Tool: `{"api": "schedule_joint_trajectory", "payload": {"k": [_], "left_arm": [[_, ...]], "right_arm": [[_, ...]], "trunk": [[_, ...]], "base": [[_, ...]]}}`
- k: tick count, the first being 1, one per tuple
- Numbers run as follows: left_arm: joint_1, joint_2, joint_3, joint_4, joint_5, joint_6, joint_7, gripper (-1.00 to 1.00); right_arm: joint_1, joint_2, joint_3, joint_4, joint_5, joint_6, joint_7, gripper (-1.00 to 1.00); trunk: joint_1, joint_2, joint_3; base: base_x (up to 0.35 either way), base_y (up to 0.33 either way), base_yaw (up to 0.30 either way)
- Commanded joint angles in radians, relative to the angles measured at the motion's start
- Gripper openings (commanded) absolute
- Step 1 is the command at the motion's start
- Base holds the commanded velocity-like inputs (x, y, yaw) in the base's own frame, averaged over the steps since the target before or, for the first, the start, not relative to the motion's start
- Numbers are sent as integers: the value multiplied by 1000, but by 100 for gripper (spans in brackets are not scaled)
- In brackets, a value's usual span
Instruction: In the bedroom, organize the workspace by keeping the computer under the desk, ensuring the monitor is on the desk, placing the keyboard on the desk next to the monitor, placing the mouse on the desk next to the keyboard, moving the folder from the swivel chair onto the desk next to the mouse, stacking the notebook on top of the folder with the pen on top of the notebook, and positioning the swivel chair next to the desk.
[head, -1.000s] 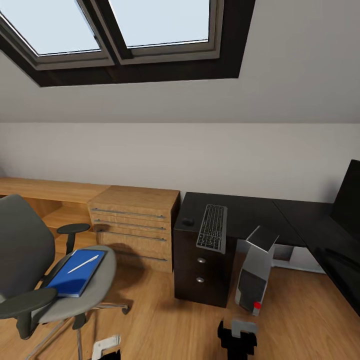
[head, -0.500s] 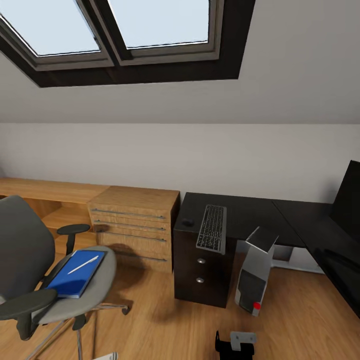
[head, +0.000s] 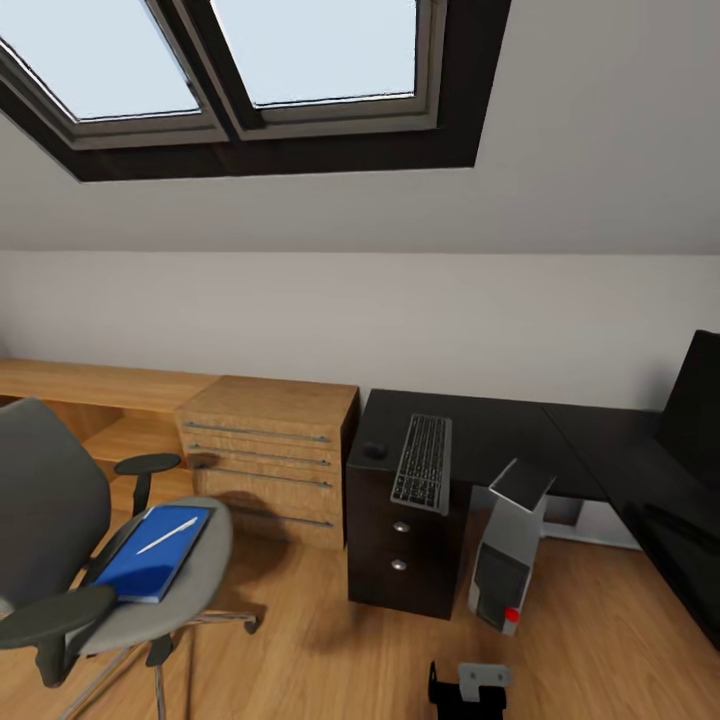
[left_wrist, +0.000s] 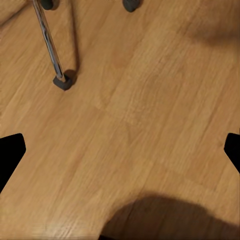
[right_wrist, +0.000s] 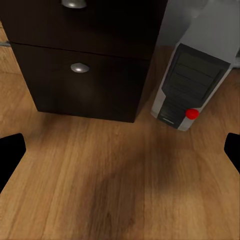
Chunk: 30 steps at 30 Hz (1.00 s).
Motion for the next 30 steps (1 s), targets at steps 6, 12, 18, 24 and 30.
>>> {"api": "schedule_joint_trajectory", "payload": {"k": [6, 12, 18, 24, 30], "left_arm": [[-1, 0, -9, 1, 9, -3, 6, 100], [-1, -2, -9, 3, 10, 3, 5, 100], [-1, -15, -9, 13, 10, 5, 4, 100], [-1, -18, -10, 17, 10, 4, 4, 100], [-1, -17, -10, 19, 10, 2, 4, 100]], "right_arm": [[-1, 1, 10, 0, -6, -2, -5, 100], [-1, 4, 11, 0, -8, -1, -4, 100], [-1, 5, 11, 1, -8, -1, -4, 100], [-1, 2, 8, 1, -9, 0, -3, 100], [-1, -1, 7, 2, -11, 1, -3, 100]], "trunk": [[-23, 42, 19], [-46, 84, 38], [-46, 84, 38], [-46, 84, 38], [-46, 84, 38]], "base": [[0, 0, -179], [0, 0, -250], [0, 0, -99], [0, 0, -21], [-7, 0, -4]]}}
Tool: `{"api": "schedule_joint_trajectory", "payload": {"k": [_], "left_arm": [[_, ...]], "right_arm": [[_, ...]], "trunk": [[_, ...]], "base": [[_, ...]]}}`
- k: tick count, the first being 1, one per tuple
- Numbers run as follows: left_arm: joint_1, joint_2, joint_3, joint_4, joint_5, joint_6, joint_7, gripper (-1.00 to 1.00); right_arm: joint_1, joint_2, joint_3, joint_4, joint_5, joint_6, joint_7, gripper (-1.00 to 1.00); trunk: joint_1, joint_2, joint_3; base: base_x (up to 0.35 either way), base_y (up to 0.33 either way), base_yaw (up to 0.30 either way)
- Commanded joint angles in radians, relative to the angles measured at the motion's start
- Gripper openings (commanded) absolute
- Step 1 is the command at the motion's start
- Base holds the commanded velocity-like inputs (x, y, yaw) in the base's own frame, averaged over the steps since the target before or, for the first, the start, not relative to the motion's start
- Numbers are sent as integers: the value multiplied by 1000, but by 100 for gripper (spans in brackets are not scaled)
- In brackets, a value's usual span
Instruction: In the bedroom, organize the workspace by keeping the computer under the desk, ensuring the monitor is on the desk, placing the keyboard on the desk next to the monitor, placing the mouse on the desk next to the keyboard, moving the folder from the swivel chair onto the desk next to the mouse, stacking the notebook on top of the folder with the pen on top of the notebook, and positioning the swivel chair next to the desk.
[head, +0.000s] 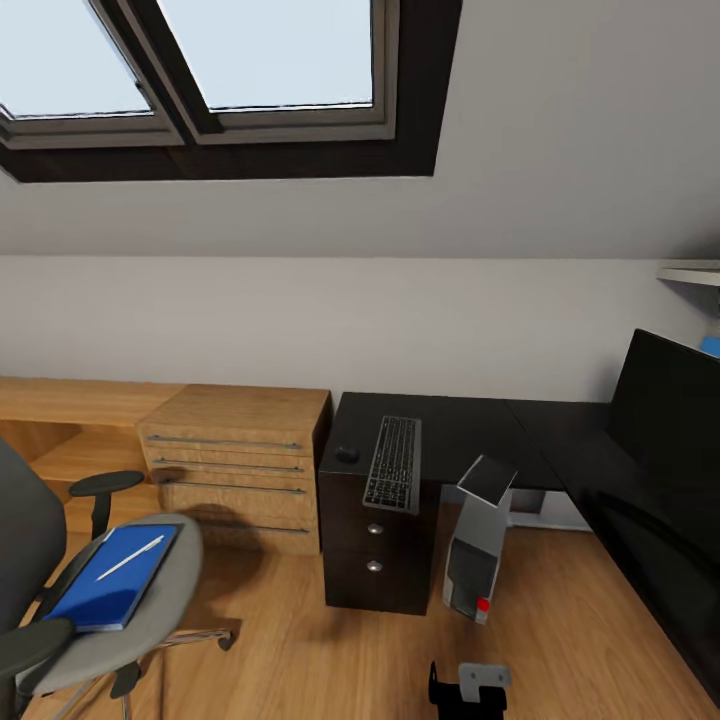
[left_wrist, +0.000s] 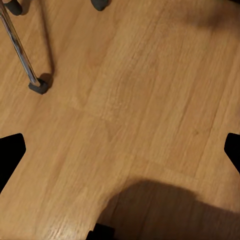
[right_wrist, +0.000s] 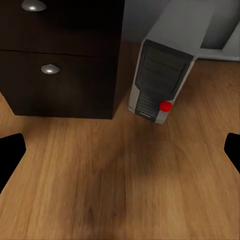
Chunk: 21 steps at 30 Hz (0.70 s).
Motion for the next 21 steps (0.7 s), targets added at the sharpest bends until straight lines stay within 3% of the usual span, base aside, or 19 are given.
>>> {"api": "schedule_joint_trajectory", "payload": {"k": [1, 11, 13, 21], "left_arm": [[-1, 0, -9, 1, 9, -4, 6, 100], [-1, -3, -22, 1, 7, -8, 6, 100], [-1, -3, -59, 0, 8, -10, 9, 100], [-1, -1, -83, 0, 13, -9, 13, 100]], "right_arm": [[-1, 0, 9, 0, -5, -2, -6, 100], [-1, 2, 9, 0, -5, -3, 23, 100], [-1, 2, 9, -1, -6, -4, 33, 100], [-1, 3, 7, -3, -6, -5, 37, 100]], "trunk": [[0, -1, -1], [0, -1, -1], [-8, 13, 5], [-38, 69, 30]], "base": [[-109, 0, -1], [-174, -68, 0], [-19, -19, 0], [-4, -4, -7]]}}
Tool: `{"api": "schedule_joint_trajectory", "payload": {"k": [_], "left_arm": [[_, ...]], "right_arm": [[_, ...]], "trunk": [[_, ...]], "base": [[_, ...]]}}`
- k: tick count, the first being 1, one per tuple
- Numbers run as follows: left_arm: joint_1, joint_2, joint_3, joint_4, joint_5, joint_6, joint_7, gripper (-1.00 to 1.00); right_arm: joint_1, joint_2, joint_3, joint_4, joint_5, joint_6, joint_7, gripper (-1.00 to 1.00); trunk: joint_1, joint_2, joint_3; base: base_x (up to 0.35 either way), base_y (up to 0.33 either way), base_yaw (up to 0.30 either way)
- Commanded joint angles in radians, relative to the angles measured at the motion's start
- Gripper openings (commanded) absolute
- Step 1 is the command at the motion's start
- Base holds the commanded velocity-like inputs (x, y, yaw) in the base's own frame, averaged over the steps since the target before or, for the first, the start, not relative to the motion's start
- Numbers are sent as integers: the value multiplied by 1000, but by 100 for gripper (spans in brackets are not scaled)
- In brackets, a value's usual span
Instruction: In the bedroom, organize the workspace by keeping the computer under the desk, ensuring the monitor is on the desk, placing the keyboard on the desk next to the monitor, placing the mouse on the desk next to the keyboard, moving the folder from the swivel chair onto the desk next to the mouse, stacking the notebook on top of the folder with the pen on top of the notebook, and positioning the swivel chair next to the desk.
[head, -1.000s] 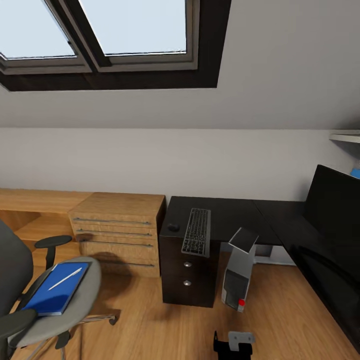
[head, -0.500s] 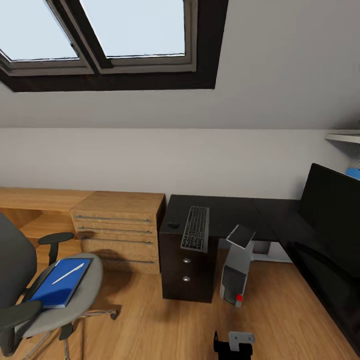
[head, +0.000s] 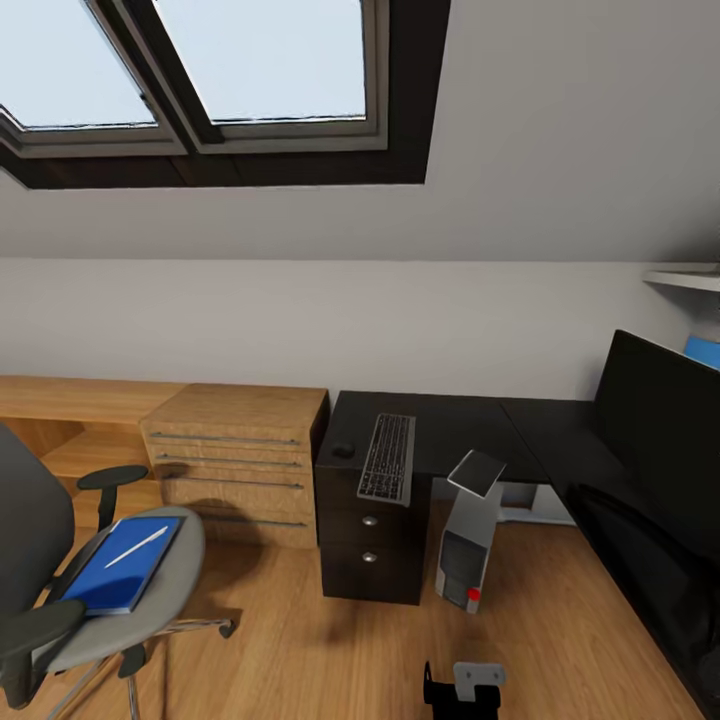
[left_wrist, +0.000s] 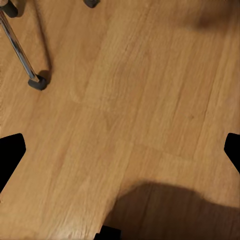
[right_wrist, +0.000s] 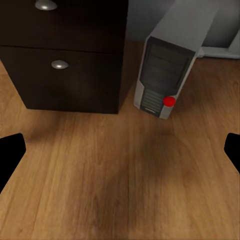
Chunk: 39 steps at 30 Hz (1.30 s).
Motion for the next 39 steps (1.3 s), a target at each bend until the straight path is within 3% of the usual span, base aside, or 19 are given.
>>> {"api": "schedule_joint_trajectory", "payload": {"k": [1, 8, 14, 15, 24, 29, 39], "left_arm": [[-1, 1, -9, 0, 10, -4, 5, 100], [-1, 11, -7, 3, 12, -2, 7, 100], [-1, 27, -5, 21, 14, -4, 7, 100], [-1, 31, -3, 24, 14, -4, 7, 100], [-1, 33, -1, 25, 15, -6, 3, 100], [-1, 33, 0, 25, 44, -8, 2, 100], [-1, 32, -3, 25, 52, -8, 0, 100]], "right_arm": [[-1, 0, 9, 0, -5, -1, -6, 100], [0, -2, 9, 23, -3, 7, -7, 100], [12, -7, 8, 137, -3, 12, -7, 100], [33, -23, 8, 155, -3, 12, -7, 100], [47, -32, 9, 162, -3, 12, -7, 100], [47, -33, 9, 163, -3, 12, -7, 100], [47, -32, 9, 162, -3, 12, -7, 100]], "trunk": [[-4, 7, 2], [-31, 56, 24], [-54, 98, 43], [-58, 105, 46], [-92, 168, 74], [-111, 203, 90], [-150, 273, 121]], "base": [[-1, -1, -47], [0, 0, -13], [0, 0, -1], [0, 0, 0], [0, 0, 0], [0, 0, 0], [0, 0, 0]]}}
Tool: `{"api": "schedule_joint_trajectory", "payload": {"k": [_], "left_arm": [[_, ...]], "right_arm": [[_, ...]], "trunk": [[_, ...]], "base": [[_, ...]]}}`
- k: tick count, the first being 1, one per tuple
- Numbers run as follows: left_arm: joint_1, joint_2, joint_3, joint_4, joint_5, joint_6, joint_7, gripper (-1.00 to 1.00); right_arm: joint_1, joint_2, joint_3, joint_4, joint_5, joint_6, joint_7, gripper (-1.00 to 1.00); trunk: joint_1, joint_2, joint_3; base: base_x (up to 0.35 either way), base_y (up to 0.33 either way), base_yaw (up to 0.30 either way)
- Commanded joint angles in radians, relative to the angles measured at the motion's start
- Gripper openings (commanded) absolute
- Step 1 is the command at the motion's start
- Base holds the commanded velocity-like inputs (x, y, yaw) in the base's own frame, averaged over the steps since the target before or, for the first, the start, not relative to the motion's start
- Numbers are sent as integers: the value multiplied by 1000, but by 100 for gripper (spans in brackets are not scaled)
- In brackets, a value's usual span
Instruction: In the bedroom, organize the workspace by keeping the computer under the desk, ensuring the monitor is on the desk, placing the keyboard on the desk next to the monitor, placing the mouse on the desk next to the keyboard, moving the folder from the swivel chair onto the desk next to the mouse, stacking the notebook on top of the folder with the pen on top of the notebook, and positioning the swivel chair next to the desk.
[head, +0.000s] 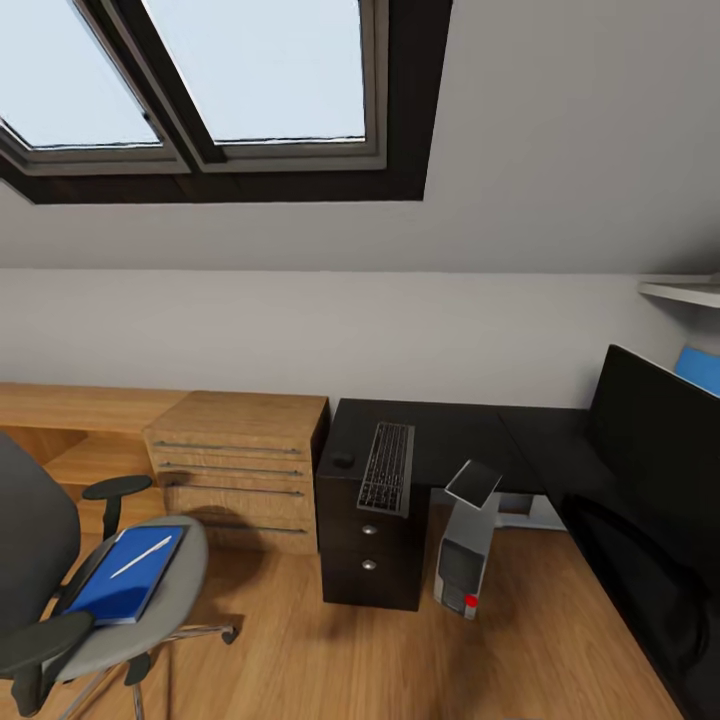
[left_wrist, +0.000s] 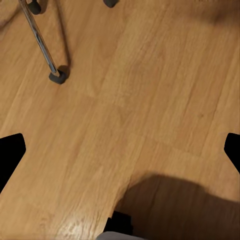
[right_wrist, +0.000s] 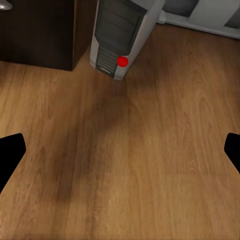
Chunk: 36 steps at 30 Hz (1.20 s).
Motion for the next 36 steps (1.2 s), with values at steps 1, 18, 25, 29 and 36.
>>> {"api": "schedule_joint_trajectory", "payload": {"k": [1, 18, 25, 29, 36], "left_arm": [[-1, 0, -9, 0, 9, -3, 4, 100], [-1, -2, -12, 24, 7, -108, 3, 100], [-1, -4, -14, 48, 6, -158, 2, 100], [-1, -6, -14, 50, 5, -157, 2, 100], [-1, -1, -13, 51, 9, -161, 4, 100]], "right_arm": [[-1, 1, 8, 2, -5, -2, -3, 100], [-1, 1, 8, 2, -5, -2, -3, 100], [-1, 0, 8, 2, -5, -2, -3, 100], [0, 0, 8, 2, -5, -2, -3, 100], [-3, 0, -5, -49, -7, -25, -11, 100]], "trunk": [[-4, 6, 2], [-46, 83, 36], [-46, 83, 36], [-46, 83, 36], [-46, 83, 36]], "base": [[0, 0, 0], [0, 0, 0], [0, -87, 0], [-15, -255, 0], [-20, -111, 0]]}}
